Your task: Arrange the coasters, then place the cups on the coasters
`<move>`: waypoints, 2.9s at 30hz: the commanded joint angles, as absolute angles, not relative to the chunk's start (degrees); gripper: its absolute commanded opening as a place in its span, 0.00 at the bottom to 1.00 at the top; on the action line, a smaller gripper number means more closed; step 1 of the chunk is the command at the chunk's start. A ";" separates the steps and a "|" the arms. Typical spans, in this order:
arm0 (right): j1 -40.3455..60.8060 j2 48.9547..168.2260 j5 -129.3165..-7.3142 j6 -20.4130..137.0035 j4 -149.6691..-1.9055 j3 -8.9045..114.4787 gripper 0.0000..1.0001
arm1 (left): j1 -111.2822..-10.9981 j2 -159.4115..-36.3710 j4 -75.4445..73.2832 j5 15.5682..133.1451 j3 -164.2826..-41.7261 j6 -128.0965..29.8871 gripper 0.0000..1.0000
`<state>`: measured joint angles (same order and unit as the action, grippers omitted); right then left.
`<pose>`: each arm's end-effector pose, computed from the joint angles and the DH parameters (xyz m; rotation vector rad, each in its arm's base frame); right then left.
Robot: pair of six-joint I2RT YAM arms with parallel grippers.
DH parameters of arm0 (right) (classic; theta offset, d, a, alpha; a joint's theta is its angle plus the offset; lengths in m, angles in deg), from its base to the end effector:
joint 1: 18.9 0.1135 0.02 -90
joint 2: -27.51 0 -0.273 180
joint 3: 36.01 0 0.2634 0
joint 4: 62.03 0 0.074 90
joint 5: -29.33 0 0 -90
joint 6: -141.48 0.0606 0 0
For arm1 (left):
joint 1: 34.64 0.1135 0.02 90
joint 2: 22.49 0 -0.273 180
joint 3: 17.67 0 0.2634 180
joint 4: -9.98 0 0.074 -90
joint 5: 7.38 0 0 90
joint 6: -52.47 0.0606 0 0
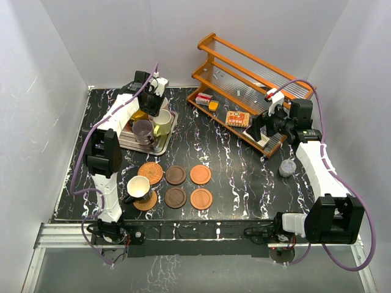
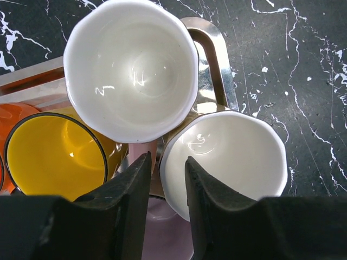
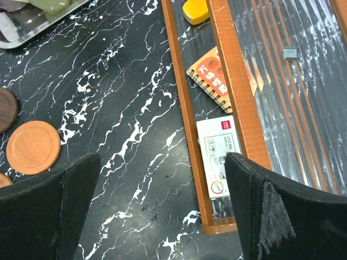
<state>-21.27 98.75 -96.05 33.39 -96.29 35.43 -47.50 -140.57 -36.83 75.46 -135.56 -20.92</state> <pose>0.2990 0.0227 0.3038 -0.6231 1.9796 0.4493 0.4891 -0.1194 0.2554 0.6636 2.2919 -0.1184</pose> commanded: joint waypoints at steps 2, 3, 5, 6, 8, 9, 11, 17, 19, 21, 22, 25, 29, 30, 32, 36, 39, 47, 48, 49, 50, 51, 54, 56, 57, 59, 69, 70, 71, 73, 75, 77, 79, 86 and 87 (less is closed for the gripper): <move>-21.62 98.09 -97.06 32.93 -92.93 35.26 0.98 | -47.32 -140.33 -38.70 73.50 -138.41 -21.48 0.28; -21.61 98.09 -97.06 32.94 -92.92 35.20 0.98 | -47.31 -140.31 -38.72 73.32 -138.46 -21.51 0.27; -21.62 98.10 -97.14 32.88 -92.84 35.10 0.98 | -47.37 -140.30 -38.74 72.95 -138.66 -21.61 0.26; -21.62 98.12 -97.15 32.85 -92.81 35.09 0.98 | -47.34 -140.49 -38.85 72.83 -138.79 -21.62 0.25; -21.62 98.14 -97.19 32.87 -92.77 35.09 0.98 | -47.36 -140.77 -39.10 72.63 -139.13 -21.52 0.25; -21.62 98.09 -97.15 32.85 -92.76 35.00 0.98 | -47.38 -140.90 -39.19 72.50 -139.22 -21.46 0.24; -21.61 98.09 -97.15 32.85 -92.77 35.03 0.98 | -47.32 -141.17 -39.41 72.21 -139.43 -21.21 0.23; -21.71 98.17 -97.11 32.74 -92.68 34.90 0.98 | -47.42 -142.33 -40.18 72.06 -140.35 -20.59 0.23; -21.71 98.27 -96.98 32.67 -92.67 34.81 0.98 | -47.47 -142.69 -40.39 71.92 -140.57 -20.49 0.22; -21.71 98.31 -96.89 32.60 -92.63 34.85 0.98 | -47.52 -142.95 -40.36 71.81 -140.62 -20.38 0.22; -21.71 98.37 -96.89 32.59 -92.65 34.83 0.98 | -47.59 -143.09 -40.36 71.69 -140.69 -20.34 0.21; -21.71 98.44 -96.80 32.50 -92.66 34.80 0.98 | -47.82 -143.37 -40.53 71.46 -140.87 -20.18 0.20; -21.66 98.44 -96.89 32.50 -92.68 34.76 0.98 | -48.06 -143.83 -40.73 71.69 -141.01 -19.88 0.20; -21.70 98.44 -96.89 32.50 -92.67 34.73 0.98 | -48.15 -143.99 -40.80 71.79 -140.99 -19.80 0.20; -21.70 98.44 -96.87 32.43 -92.67 34.73 0.98 | -48.17 -144.31 -40.85 72.12 -140.96 -19.48 0.20; -21.69 98.48 -96.80 32.41 -92.65 34.73 0.98 | -48.26 -144.50 -40.72 72.39 -140.80 -19.24 0.16; -21.71 98.53 -96.81 32.41 -92.65 34.72 0.98 | -48.27 -144.43 -40.60 72.40 -140.85 -19.15 0.12; -21.77 98.61 -96.80 32.32 -92.68 34.72 0.98 | -48.30 -142.70 -41.08 68.74 -141.79 -19.15 0.00; -21.80 98.69 -96.80 32.32 -92.63 34.72 0.98 | -48.27 -141.97 -41.33 67.39 -141.96 -18.96 0.00; -21.80 98.70 -96.80 32.34 -92.63 34.72 0.98 | -48.32 -141.25 -41.55 66.45 -142.09 -18.76 0.00; -21.80 98.70 -96.80 32.32 -92.68 34.68 0.98 | -48.31 -140.43 -41.69 65.70 -142.15 -18.68 0.00; -21.78 98.70 -96.79 32.32 -92.57 34.64 0.98 | -48.27 -139.52 -41.68 64.95 -142.11 -18.63 0.00; -21.79 98.83 -96.80 32.32 -92.55 34.66 0.98 | -48.27 -136.28 -41.80 62.79 -141.74 -18.25 0.00; -21.79 98.79 -96.80 32.32 -92.54 34.63 0.98 | -48.28 -134.17 -42.18 61.46 -141.22 -17.92 0.00; -21.80 98.79 -96.80 32.32 -92.58 34.67 0.98 | -48.34 -133.08 -42.50 60.77 -140.98 -17.51 0.00; -21.75 98.79 -96.71 32.32 -92.56 34.68 0.98 | -48.36 -130.96 -44.00 58.87 -140.44 -16.77 0.00; -21.88 98.86 -96.99 32.40 -92.56 34.68 0.98 | -49.70 -119.40 -49.66 48.97 -133.46 -12.39 0.00; -21.95 98.87 -96.97 32.41 -92.59 34.66 0.98 | -50.19 -117.94 -50.20 48.43 -132.20 -11.53 0.00; -21.97 98.88 -97.02 32.41 -92.59 34.68 0.98 | -50.87 -116.73 -50.73 48.23 -130.92 -10.80 0.00; -21.97 98.88 -97.12 32.41 -92.55 34.71 0.98 | -52.50 -114.03 -51.64 48.42 -127.70 -9.40 0.00; -22.04 98.80 -97.00 32.41 -92.55 34.72 0.98 | -54.41 -111.64 -52.31 49.25 -124.75 -8.52 0.00; -22.15 98.63 -96.89 32.41 -92.59 34.81 0.98 | -56.86 -109.56 -52.65 49.98 -121.57 -8.20 0.00; -22.25 98.44 -96.80 32.41 -92.59 34.83 0.98 | -59.08 -107.47 -52.35 50.85 -118.15 -8.36 0.00; -22.54 97.57 -96.88 32.32 -92.56 34.82 0.98 | -66.59 -101.42 -46.45 56.07 -105.92 -15.84 0.00; -22.58 97.49 -96.88 32.32 -92.59 34.82 0.98 | -68.05 -101.18 -45.47 58.24 -104.49 -17.41 0.00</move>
<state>-22.10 99.12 -96.47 33.09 -95.92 34.49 -64.40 -106.40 -50.30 55.35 -107.78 -11.53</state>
